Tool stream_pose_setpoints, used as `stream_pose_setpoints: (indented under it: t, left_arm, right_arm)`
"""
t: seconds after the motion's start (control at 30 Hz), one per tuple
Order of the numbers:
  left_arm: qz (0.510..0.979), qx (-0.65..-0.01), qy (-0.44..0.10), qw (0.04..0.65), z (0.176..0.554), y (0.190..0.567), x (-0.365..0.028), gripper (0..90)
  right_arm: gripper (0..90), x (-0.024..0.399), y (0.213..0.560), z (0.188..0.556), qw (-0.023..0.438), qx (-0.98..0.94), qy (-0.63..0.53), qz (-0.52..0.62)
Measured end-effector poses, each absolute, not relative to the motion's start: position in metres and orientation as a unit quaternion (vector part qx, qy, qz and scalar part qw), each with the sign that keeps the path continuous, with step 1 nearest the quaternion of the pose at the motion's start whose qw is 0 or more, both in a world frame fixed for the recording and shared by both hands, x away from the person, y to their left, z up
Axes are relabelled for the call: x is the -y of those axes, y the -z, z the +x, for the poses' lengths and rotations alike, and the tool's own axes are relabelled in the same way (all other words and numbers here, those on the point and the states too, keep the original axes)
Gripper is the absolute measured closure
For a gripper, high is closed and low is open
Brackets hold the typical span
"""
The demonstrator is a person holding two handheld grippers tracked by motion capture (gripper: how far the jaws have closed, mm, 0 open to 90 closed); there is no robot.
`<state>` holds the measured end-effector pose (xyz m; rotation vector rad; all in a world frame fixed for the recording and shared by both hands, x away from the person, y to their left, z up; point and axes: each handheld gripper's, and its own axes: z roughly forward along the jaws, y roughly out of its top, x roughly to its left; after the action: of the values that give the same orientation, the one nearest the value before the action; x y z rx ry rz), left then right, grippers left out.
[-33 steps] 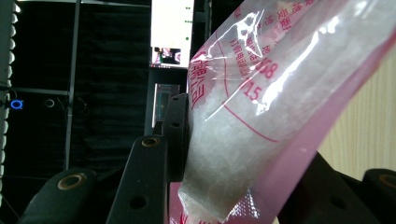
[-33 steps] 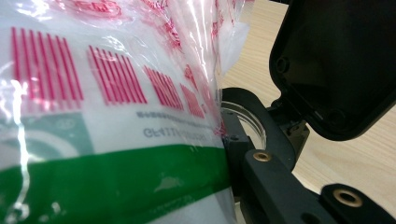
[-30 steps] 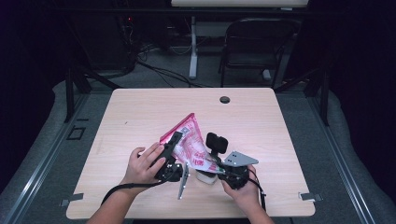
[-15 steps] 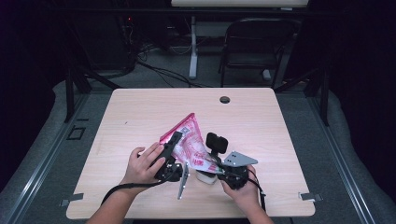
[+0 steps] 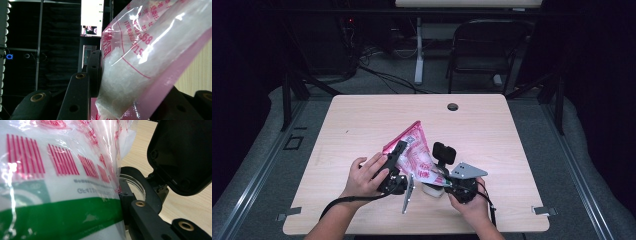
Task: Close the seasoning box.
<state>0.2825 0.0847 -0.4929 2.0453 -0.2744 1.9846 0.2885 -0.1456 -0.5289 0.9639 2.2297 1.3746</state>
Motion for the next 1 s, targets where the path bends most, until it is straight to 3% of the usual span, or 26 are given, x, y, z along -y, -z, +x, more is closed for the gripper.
stream_pose_setpoints:
  t: [1.0]
  left_arm:
    - [0.706, 0.096, -0.688, 0.140, 0.2814, 0.4917, -0.0844, 67.4]
  right_arm:
    - [89.1, 0.1457, 0.5290, 0.2885, 0.174, -0.787, -0.485, 0.340]
